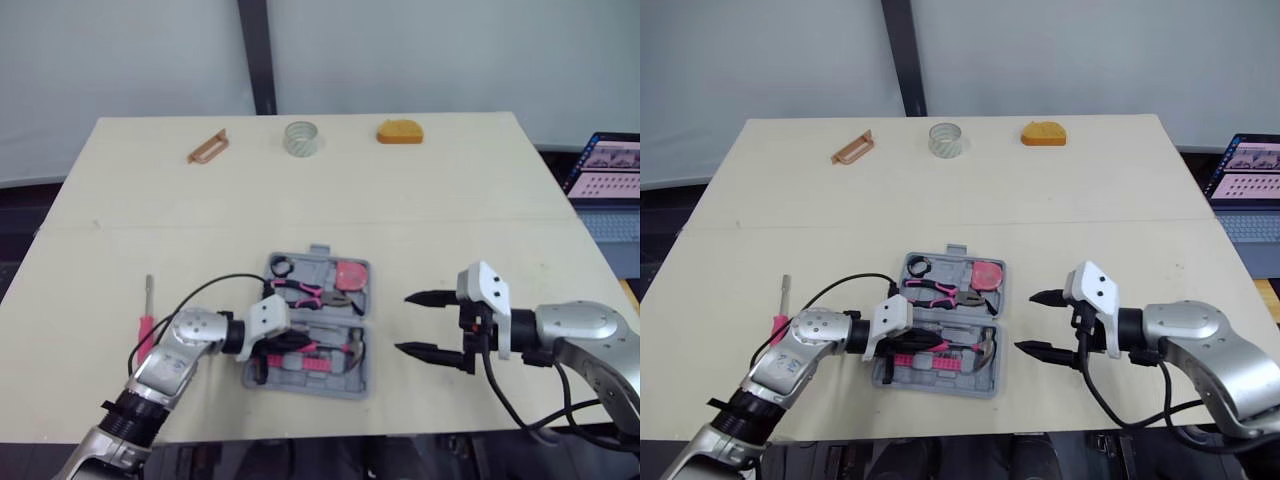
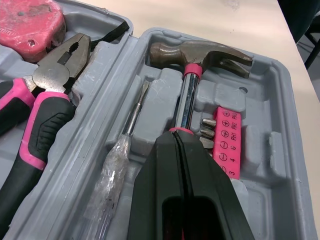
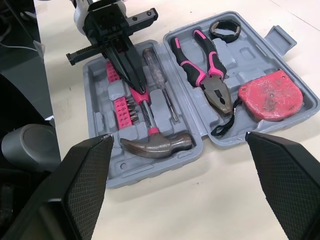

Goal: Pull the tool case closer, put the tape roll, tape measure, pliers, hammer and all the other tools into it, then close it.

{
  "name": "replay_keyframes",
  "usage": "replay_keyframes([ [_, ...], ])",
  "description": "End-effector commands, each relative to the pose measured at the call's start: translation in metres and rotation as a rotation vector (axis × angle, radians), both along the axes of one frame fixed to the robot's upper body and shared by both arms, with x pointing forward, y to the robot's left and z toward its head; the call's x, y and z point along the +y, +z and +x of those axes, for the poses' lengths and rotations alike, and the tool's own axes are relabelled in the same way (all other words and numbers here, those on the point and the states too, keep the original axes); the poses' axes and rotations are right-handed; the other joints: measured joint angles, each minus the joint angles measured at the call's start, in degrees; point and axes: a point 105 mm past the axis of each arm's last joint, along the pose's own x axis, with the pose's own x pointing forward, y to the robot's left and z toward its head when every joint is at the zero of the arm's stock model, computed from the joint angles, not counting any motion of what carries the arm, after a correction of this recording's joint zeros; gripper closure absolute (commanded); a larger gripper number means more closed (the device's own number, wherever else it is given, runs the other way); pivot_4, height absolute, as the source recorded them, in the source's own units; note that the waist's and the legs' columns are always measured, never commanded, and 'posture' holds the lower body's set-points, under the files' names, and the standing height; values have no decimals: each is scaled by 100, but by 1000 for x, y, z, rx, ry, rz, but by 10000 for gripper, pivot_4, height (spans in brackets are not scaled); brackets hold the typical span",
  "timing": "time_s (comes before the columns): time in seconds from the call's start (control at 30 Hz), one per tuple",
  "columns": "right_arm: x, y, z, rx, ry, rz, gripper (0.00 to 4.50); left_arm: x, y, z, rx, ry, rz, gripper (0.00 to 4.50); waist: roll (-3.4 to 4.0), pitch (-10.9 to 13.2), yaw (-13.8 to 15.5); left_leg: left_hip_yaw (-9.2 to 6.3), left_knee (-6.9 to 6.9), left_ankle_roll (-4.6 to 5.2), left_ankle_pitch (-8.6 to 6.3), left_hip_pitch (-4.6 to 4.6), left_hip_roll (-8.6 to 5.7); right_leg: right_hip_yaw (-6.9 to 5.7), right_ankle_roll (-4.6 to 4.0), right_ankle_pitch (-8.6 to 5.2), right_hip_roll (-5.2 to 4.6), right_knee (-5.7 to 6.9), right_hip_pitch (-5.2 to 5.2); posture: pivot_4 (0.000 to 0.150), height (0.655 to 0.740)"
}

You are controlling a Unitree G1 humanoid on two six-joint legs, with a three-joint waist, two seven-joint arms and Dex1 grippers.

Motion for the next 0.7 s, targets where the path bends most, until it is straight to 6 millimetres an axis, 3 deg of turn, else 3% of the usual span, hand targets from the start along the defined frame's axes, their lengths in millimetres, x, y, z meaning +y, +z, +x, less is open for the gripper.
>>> replay_keyframes([
  [0.03,1,10,-3,-41,33,-7,0,15,-45,-18,130,11,148,44852,10,-9,0,-1,0,0,0,2,0,-1,0,0,0,-3,4,1500,7400],
  [0.27,1,10,-2,-42,32,-11,0,24,-61,-24,147,0,214,44852,47,-47,-9,2,-53,5,-3,90,2,-6,0,0,0,-57,91,1500,7400],
  [0.7,0,10,-2,-42,32,-18,0,31,-76,-25,134,-15,281,44852,72,-135,-3,1,-76,5,-3,131,3,-10,0,0,1,-99,142,1500,7400],
])
